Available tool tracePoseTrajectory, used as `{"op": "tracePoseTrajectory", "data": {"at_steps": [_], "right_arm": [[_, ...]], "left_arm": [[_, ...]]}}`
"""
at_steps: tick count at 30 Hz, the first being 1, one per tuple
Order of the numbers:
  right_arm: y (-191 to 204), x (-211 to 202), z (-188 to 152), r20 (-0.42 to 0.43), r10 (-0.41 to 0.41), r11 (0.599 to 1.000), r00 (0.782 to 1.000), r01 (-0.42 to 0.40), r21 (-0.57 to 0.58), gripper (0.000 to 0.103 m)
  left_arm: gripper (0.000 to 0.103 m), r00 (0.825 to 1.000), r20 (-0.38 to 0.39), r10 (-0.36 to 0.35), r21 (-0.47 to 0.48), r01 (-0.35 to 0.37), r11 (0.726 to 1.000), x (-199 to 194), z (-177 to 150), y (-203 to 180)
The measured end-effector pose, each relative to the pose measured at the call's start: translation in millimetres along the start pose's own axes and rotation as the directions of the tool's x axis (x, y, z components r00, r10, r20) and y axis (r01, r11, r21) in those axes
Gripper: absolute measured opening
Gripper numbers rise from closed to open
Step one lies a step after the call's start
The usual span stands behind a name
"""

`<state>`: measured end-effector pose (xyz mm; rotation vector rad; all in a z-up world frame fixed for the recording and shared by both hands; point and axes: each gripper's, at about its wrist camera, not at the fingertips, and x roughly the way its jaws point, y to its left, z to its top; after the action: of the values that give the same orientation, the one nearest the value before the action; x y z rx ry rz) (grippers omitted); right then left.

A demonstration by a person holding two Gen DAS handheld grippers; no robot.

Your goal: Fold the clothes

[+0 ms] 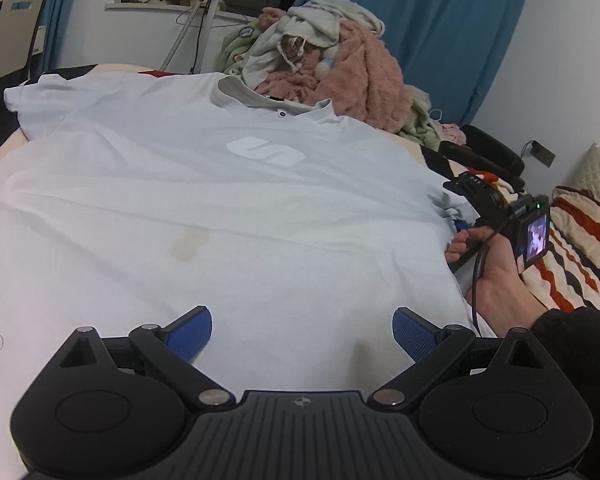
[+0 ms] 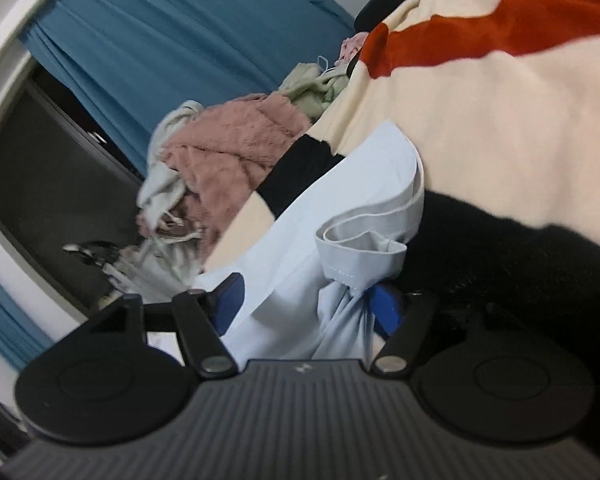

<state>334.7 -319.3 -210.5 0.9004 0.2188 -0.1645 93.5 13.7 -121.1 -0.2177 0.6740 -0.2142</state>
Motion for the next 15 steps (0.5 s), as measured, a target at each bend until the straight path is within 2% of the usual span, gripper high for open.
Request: {"op": "tracePoseTrajectory", "data": {"at_steps": [3,6,9,11,15], "right_arm": [[3.0,-1.9,-2.8,0.068,-0.020,1.000,0.997,0.021,-0.016,0.070],[-4.5,-6.8,-1.5,0.090,0.001,1.000,0.996,-0.003,0.022,0.069],[-10.6,-18.2,0.8,0.120,-0.002,0.998,0.993,-0.006,0.064,0.062],[-9.0,-34.5,0.0,0.186,-0.065,0.996,0.980,0.053,0.068,0.058],[-6.6,-31.4,1.9,0.167,-0.087,0.996,0.982,0.084,0.029,0.056]], "left_arm": [[0.098,1.000,0.008,0.011,0.023,-0.011,1.000,4.7,-0.3,-2.3],[0.098,1.000,0.007,0.021,0.034,-0.021,0.999,10.3,-0.7,-4.2],[0.098,1.000,0.013,0.019,0.034,-0.019,0.999,8.2,0.6,-3.9],[0.098,1.000,0.013,0.015,0.020,-0.016,1.000,4.8,0.8,-2.4],[0.098,1.000,0.028,0.002,0.011,-0.002,1.000,-4.6,1.4,-2.0]]}}
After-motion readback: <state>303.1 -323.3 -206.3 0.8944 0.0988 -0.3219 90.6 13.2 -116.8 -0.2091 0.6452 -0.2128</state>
